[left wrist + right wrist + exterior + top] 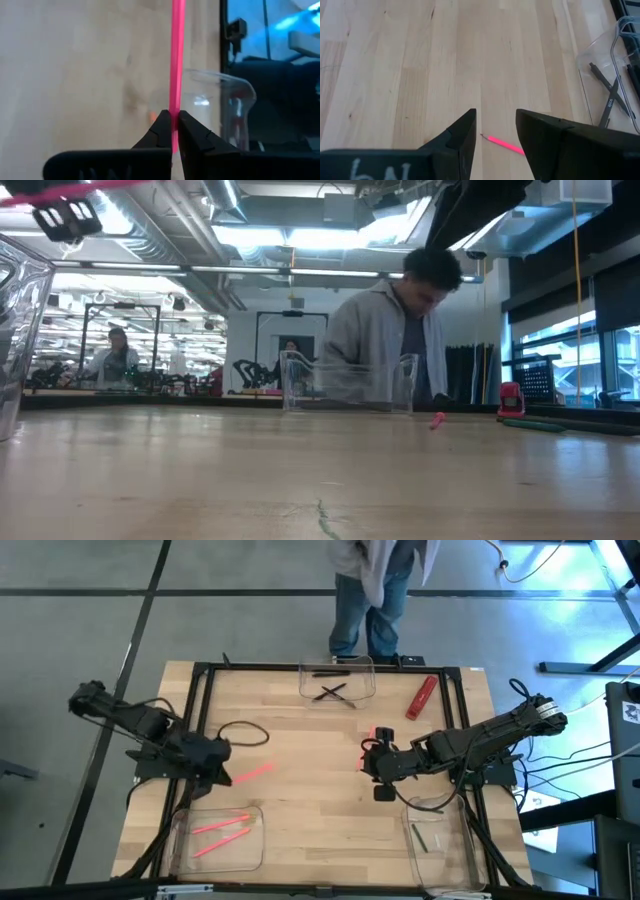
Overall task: Sort crayons/erasers/pens/pencils in bins
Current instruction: Put the pink colored pencil into the bottom left transparent bin
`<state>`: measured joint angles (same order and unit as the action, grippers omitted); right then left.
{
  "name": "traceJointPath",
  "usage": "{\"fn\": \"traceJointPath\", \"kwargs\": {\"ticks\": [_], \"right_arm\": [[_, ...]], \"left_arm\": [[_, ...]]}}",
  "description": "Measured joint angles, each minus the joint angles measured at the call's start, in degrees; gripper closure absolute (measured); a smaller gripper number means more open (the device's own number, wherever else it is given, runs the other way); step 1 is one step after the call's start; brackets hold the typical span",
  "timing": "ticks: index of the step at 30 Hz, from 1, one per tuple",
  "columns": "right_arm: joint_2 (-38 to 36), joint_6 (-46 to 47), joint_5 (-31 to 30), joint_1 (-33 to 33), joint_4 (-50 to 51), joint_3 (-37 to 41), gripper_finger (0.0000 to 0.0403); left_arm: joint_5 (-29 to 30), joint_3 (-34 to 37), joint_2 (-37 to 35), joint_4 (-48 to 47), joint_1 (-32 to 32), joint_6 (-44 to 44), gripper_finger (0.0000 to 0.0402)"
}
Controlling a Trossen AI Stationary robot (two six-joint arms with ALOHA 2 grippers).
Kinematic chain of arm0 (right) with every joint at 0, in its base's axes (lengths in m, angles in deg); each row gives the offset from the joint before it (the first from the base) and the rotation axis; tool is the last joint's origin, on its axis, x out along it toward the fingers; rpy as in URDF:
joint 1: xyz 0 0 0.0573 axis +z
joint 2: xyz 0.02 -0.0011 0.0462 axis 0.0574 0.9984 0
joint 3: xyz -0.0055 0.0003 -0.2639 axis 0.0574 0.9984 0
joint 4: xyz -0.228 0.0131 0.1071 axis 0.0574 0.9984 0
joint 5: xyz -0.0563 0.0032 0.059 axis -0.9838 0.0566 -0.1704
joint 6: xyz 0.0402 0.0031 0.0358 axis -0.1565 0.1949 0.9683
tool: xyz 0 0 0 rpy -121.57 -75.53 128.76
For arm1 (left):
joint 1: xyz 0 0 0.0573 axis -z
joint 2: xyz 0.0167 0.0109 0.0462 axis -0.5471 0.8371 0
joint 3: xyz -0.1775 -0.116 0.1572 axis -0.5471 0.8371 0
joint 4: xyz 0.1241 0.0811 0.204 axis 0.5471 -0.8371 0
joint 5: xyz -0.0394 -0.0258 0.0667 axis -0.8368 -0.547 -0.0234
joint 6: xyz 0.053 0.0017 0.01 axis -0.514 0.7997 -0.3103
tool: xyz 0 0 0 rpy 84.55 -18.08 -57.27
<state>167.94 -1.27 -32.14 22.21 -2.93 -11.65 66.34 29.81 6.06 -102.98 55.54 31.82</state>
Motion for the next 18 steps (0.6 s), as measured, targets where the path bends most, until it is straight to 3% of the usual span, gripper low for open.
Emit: {"fn": "traceJointPath", "kwargs": {"ticks": [18], "right_arm": [[0.0,-4.1,6.6,0.0,0.0,0.0,0.0263]], "left_arm": [[-2.8,-0.5,12.4,5.4,26.7,30.1,0.04]]}}
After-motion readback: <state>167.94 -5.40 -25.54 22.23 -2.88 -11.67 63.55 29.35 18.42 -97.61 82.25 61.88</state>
